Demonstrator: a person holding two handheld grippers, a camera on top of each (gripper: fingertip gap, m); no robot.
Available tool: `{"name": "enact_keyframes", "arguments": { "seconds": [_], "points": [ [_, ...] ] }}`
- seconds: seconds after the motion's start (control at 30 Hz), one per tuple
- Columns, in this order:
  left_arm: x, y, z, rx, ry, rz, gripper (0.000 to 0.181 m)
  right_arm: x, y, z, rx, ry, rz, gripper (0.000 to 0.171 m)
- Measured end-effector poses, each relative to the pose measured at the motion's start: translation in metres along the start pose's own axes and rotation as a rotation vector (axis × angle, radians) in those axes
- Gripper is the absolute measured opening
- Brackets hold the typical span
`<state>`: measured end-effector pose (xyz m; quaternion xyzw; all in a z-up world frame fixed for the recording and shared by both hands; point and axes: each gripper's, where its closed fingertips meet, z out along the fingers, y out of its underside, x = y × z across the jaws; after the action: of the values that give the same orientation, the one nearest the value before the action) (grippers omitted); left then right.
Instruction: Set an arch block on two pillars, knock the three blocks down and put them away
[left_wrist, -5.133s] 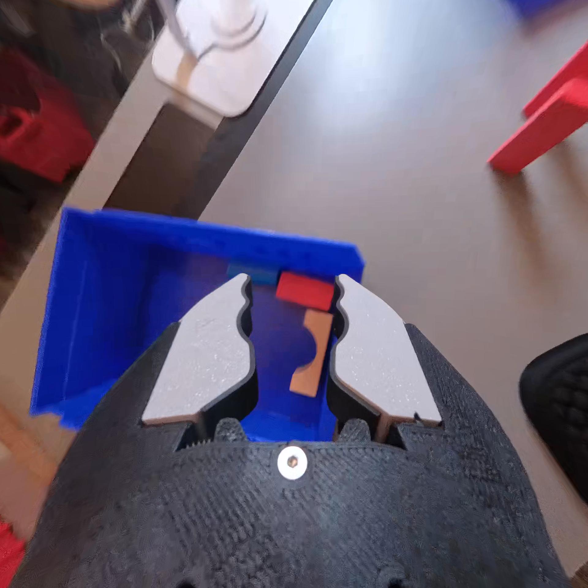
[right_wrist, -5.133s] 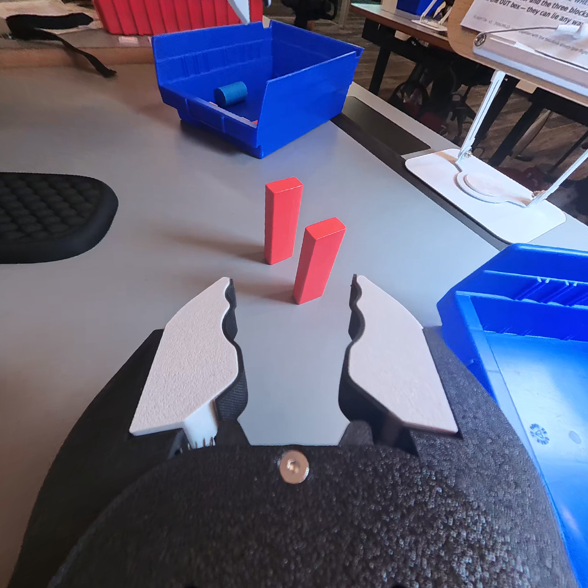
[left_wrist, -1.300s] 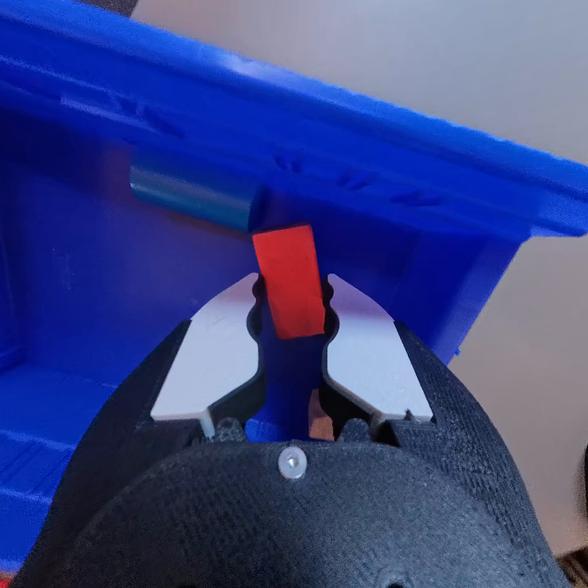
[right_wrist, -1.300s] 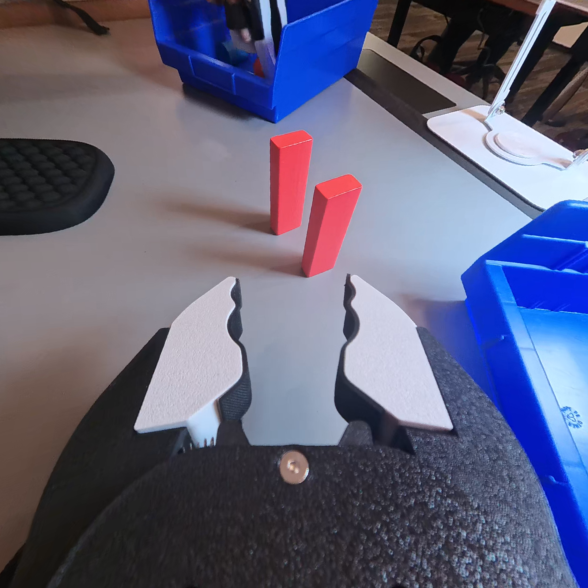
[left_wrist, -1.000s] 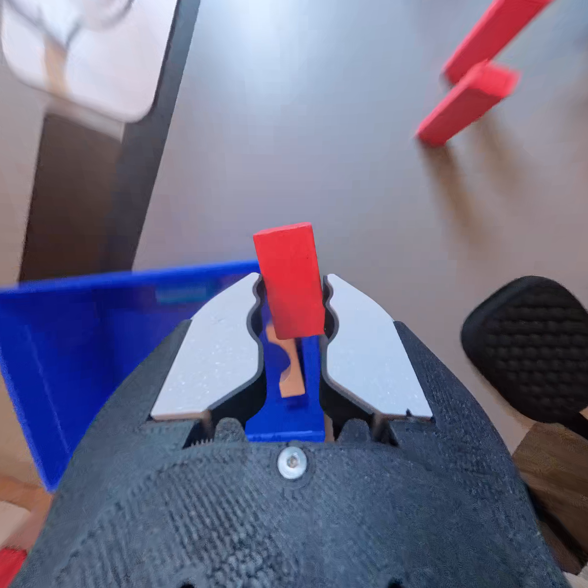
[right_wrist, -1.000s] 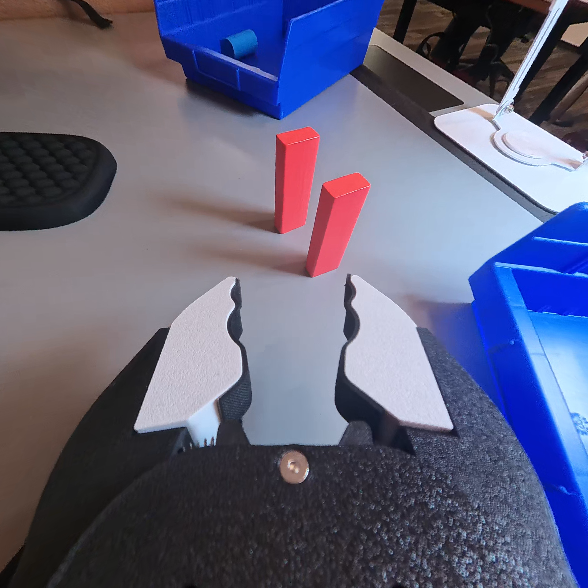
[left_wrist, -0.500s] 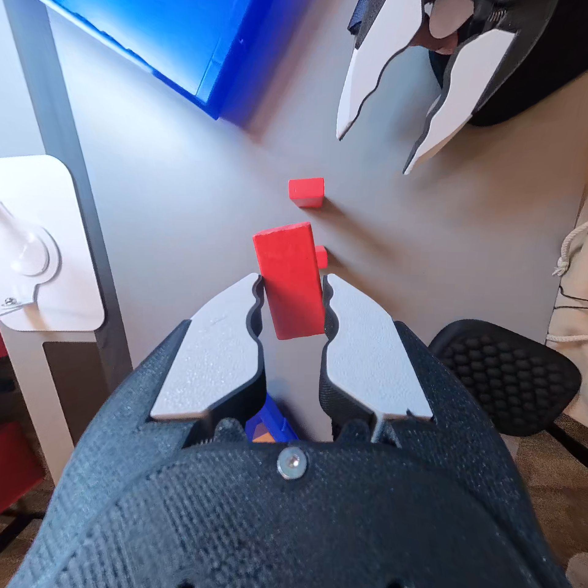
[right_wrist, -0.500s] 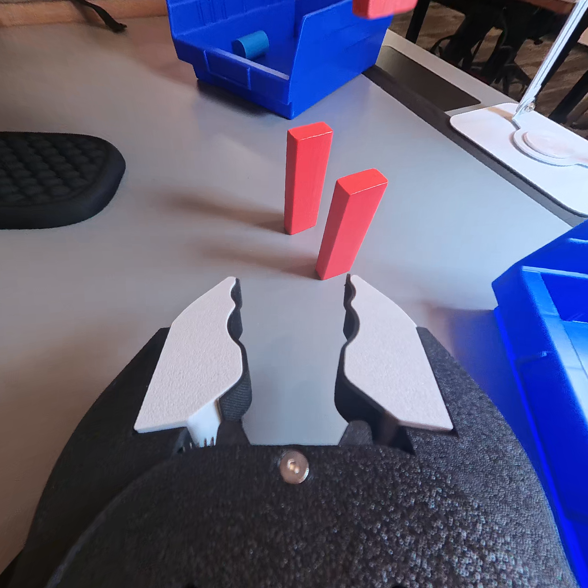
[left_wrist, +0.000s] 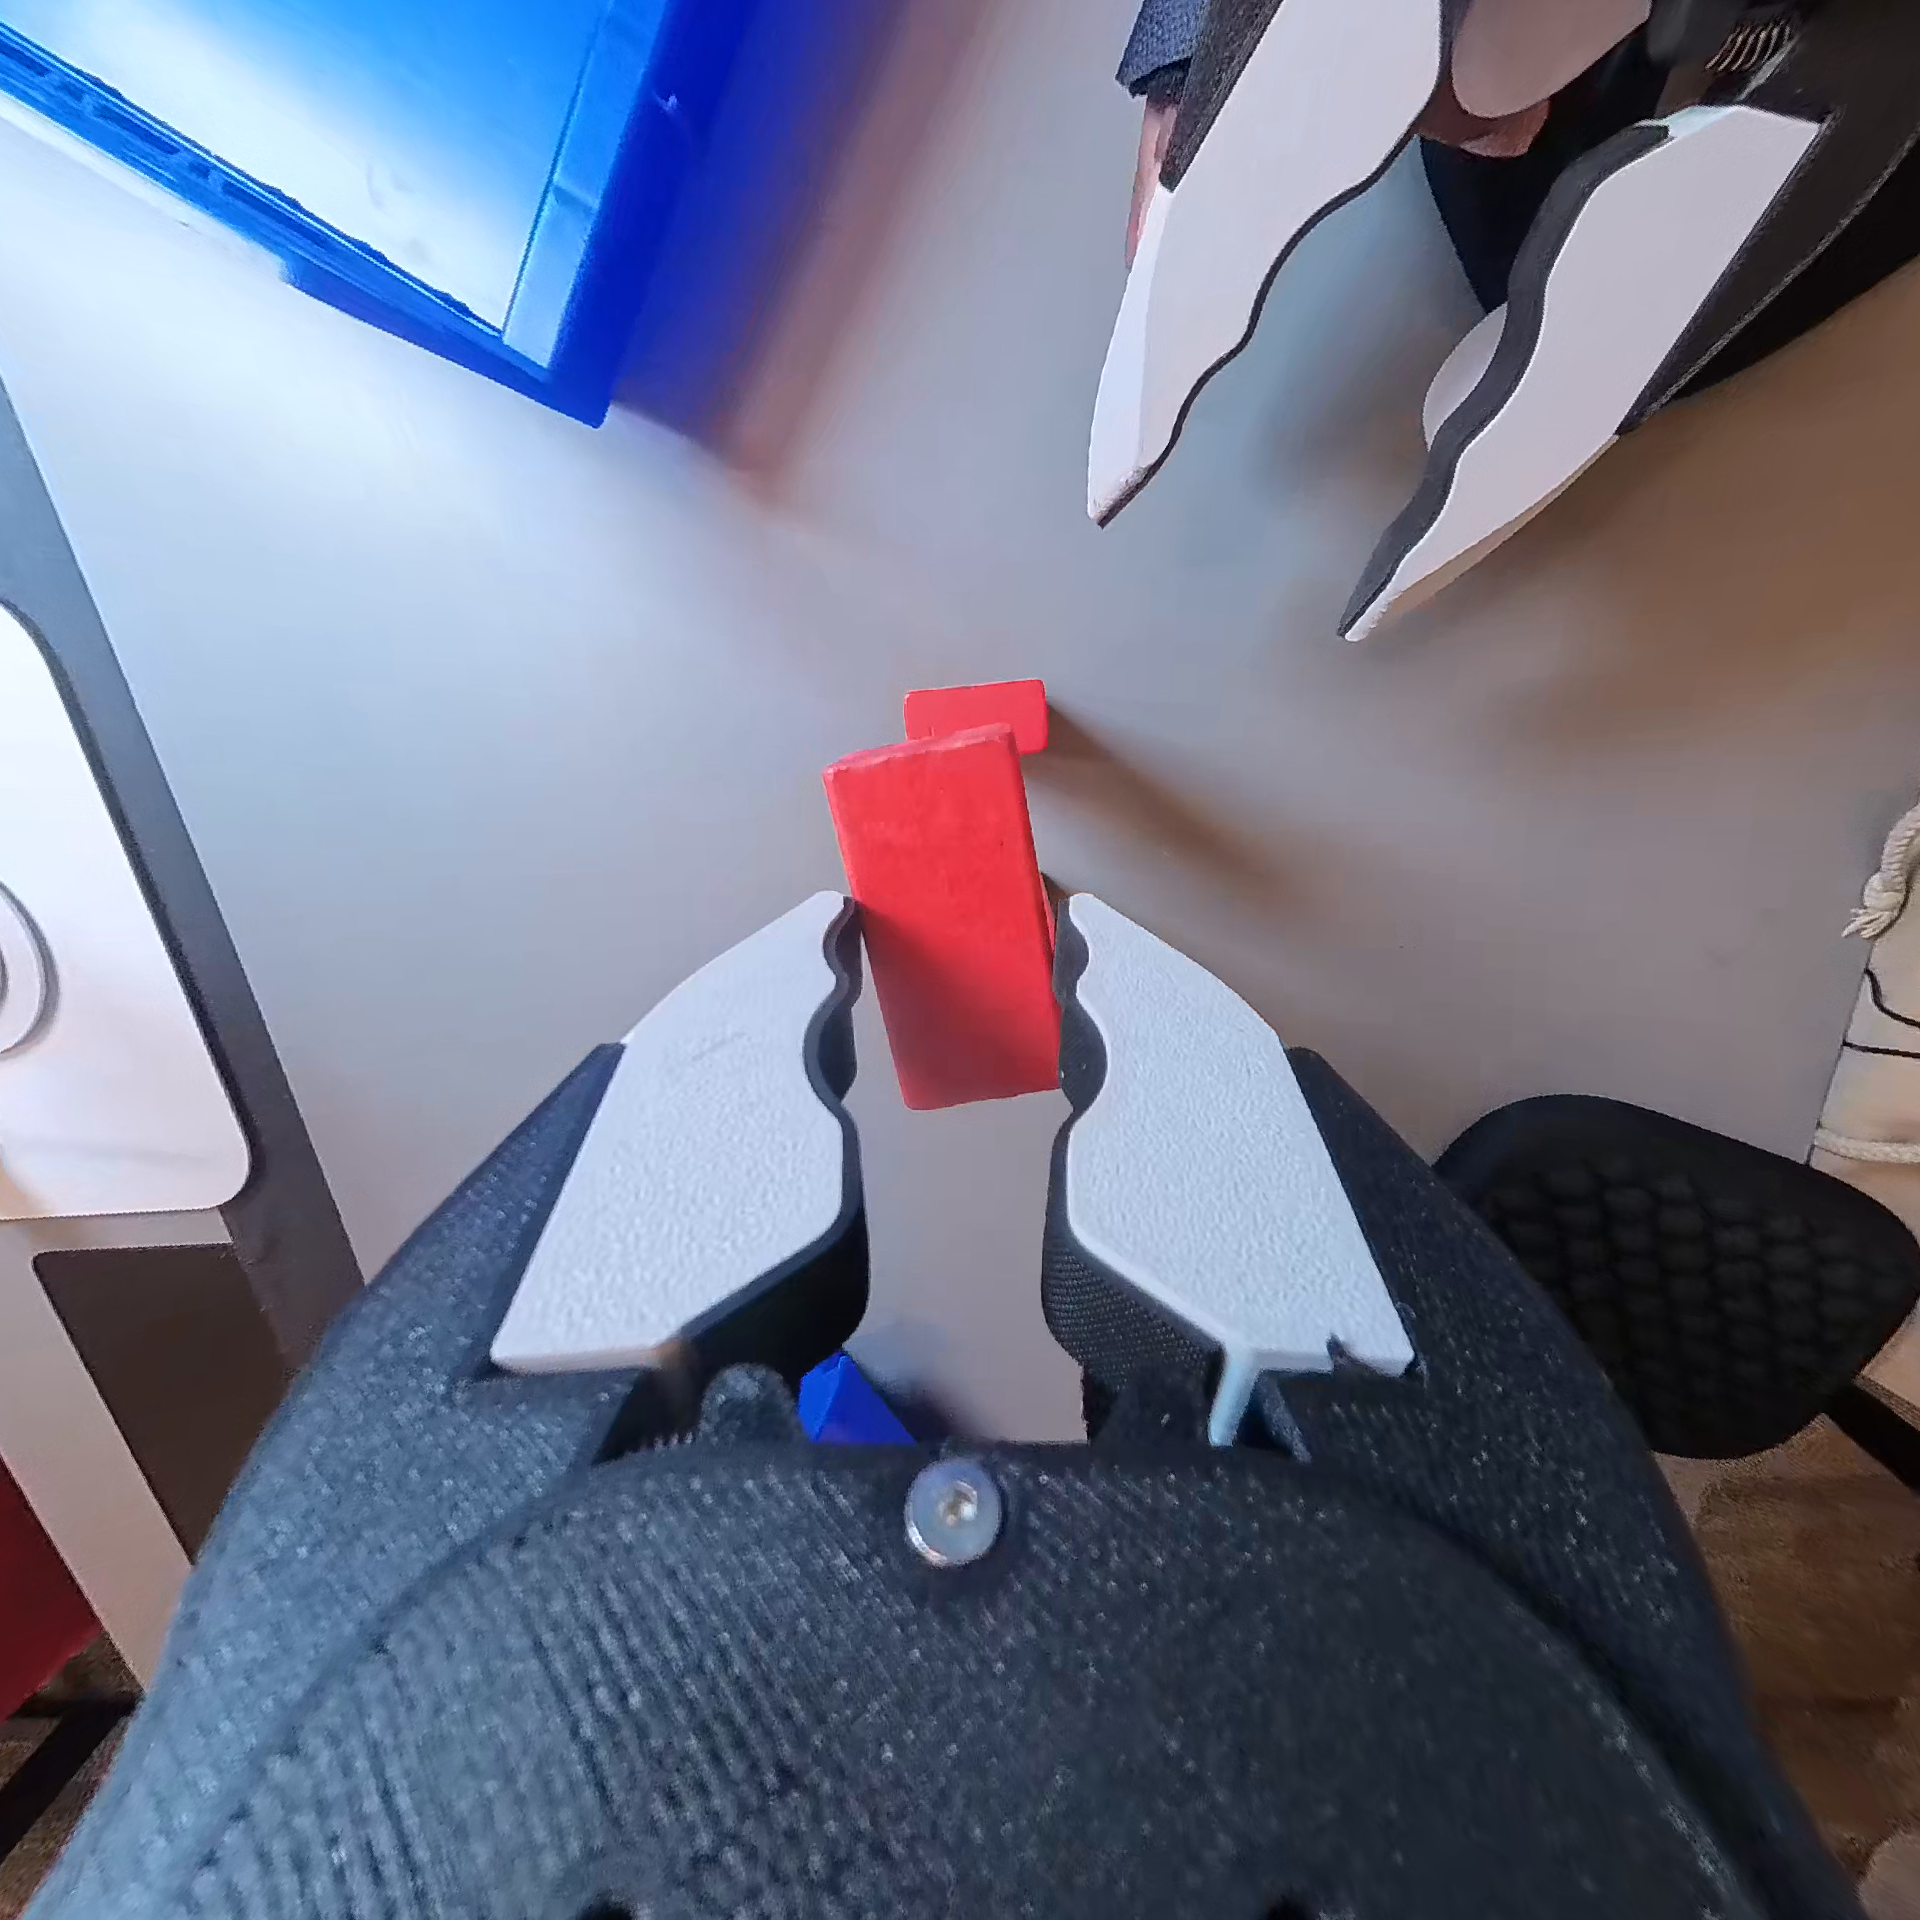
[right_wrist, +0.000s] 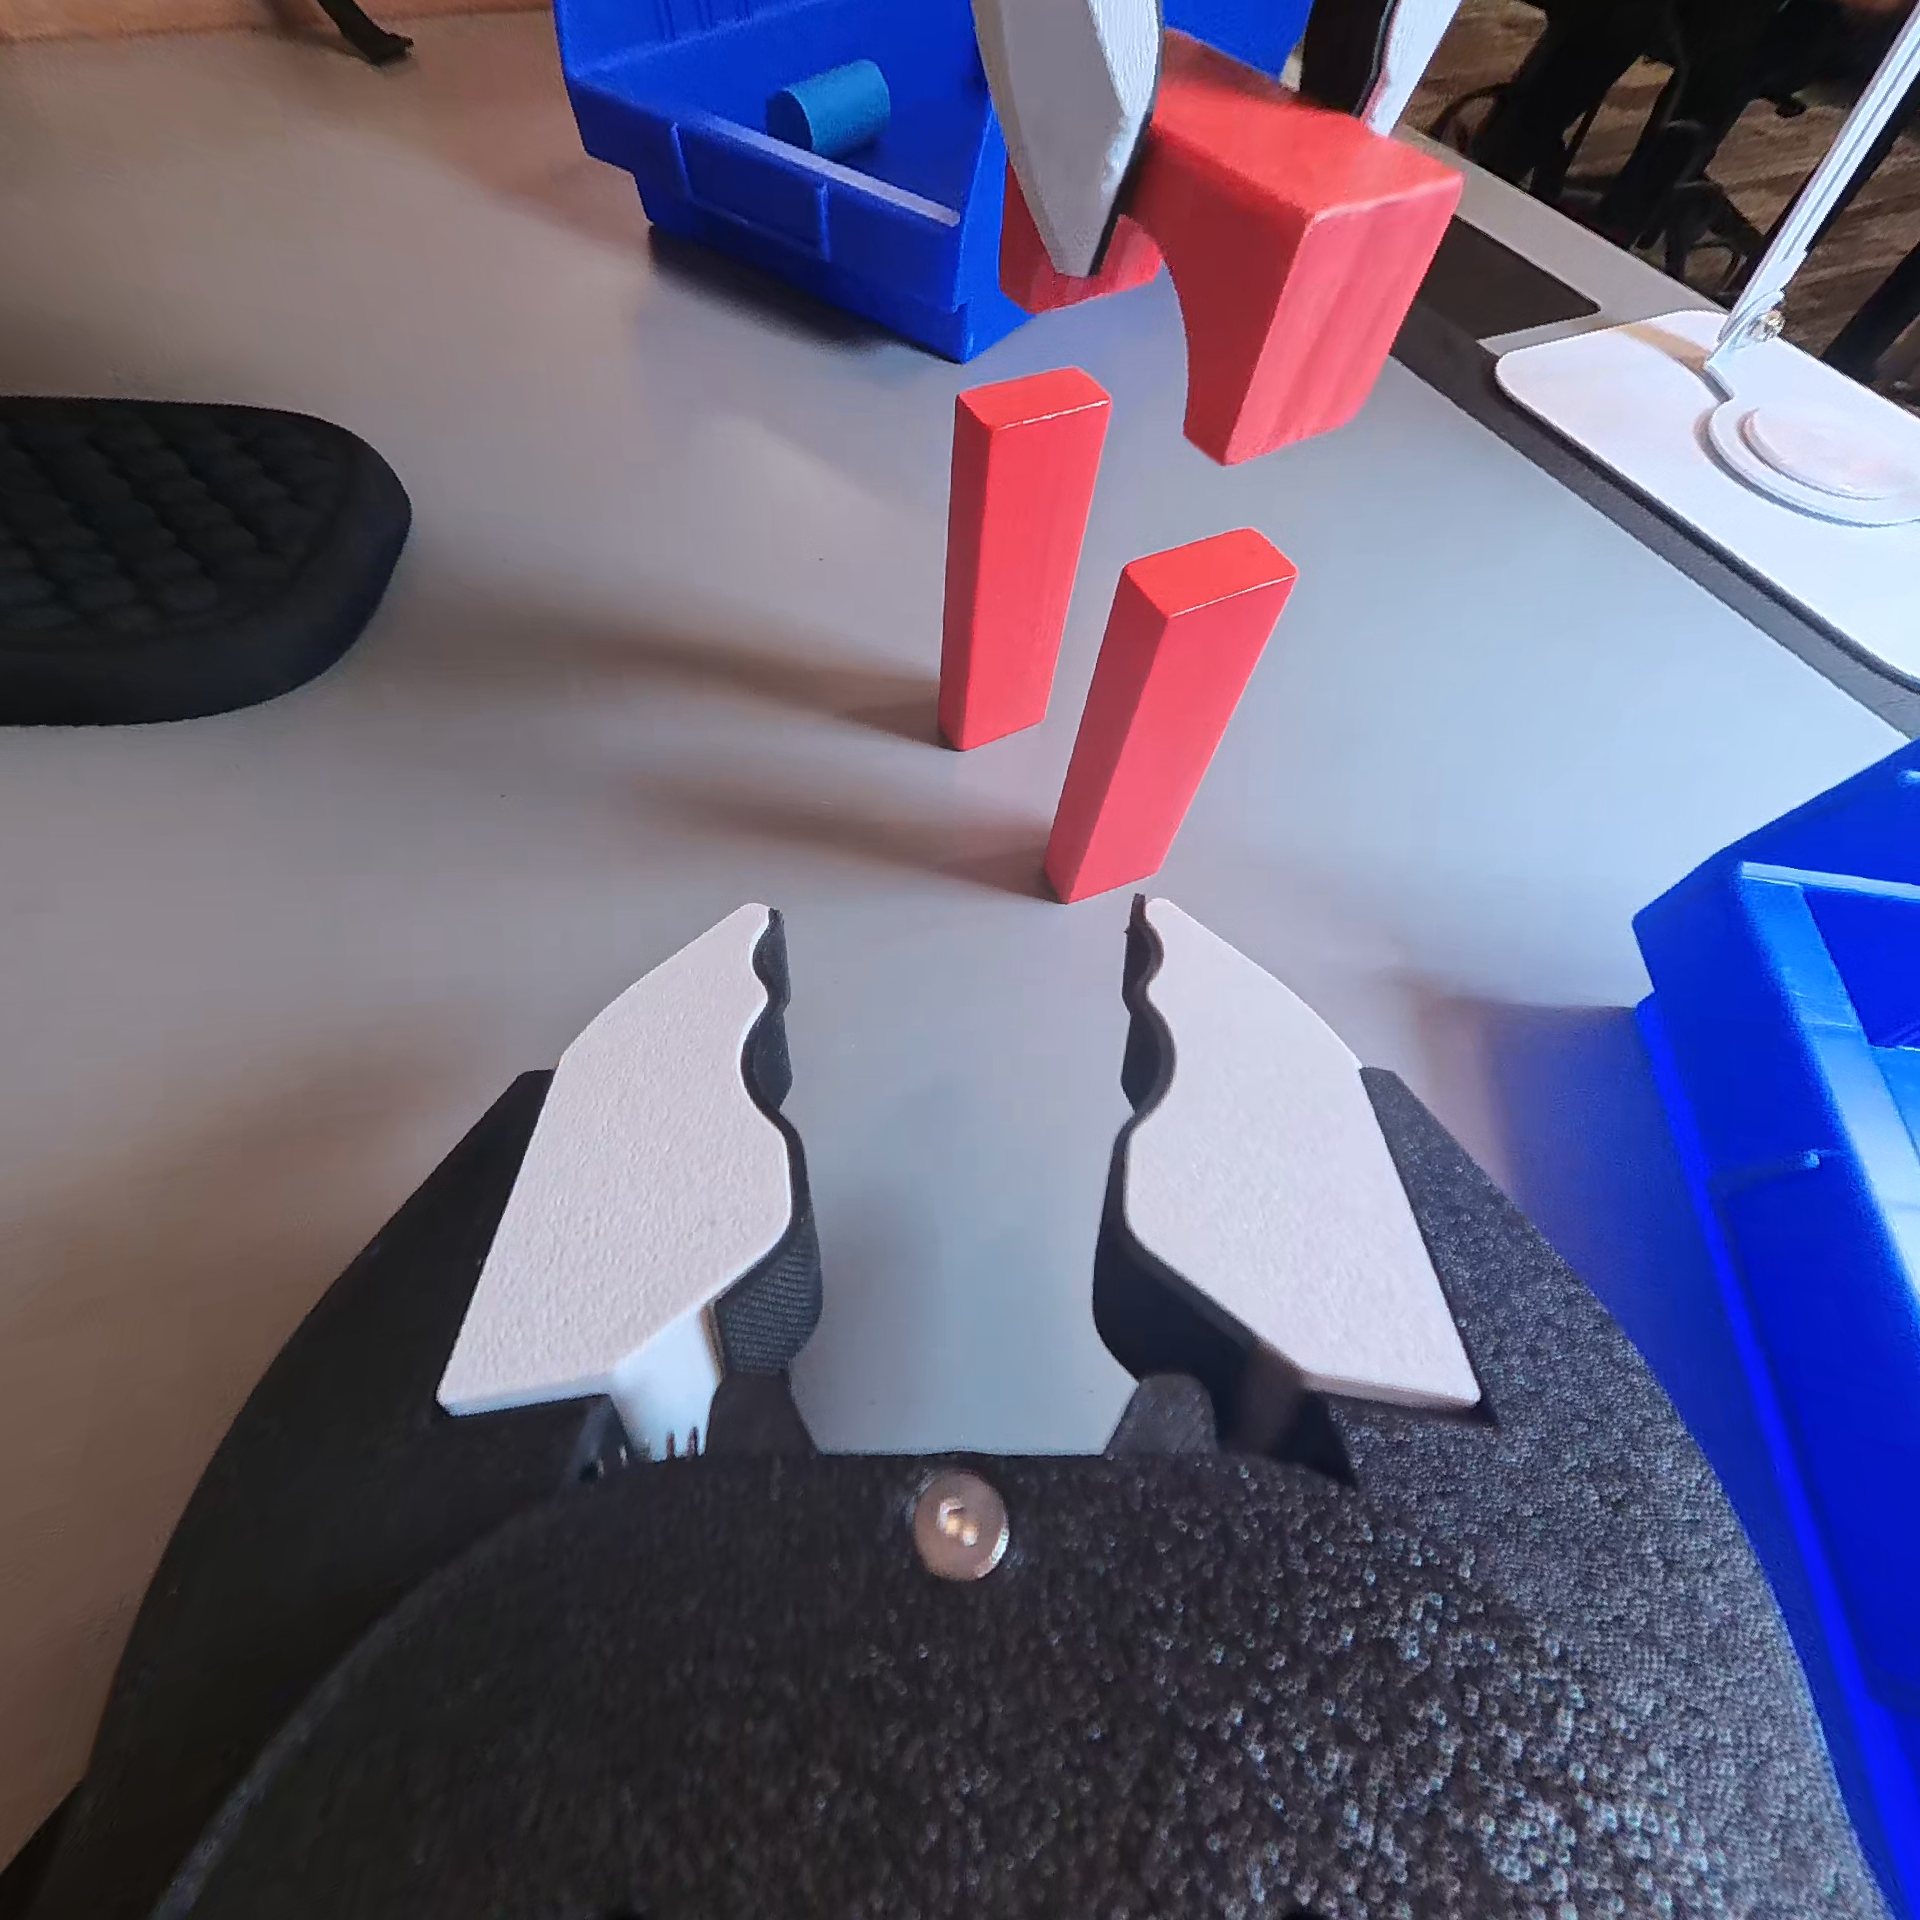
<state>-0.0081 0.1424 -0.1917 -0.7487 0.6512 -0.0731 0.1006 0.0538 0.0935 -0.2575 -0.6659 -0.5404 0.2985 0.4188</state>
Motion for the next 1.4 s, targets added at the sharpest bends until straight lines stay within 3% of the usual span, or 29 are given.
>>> {"name": "enact_keyframes", "arguments": {
  "seconds": [1.4],
  "points": [
    [0.001,0.000,0.016,0.017,0.041,0.060,0.041,-0.003,0.003,0.002,-0.018,-0.014,-0.006,0.063]
  ]
}}
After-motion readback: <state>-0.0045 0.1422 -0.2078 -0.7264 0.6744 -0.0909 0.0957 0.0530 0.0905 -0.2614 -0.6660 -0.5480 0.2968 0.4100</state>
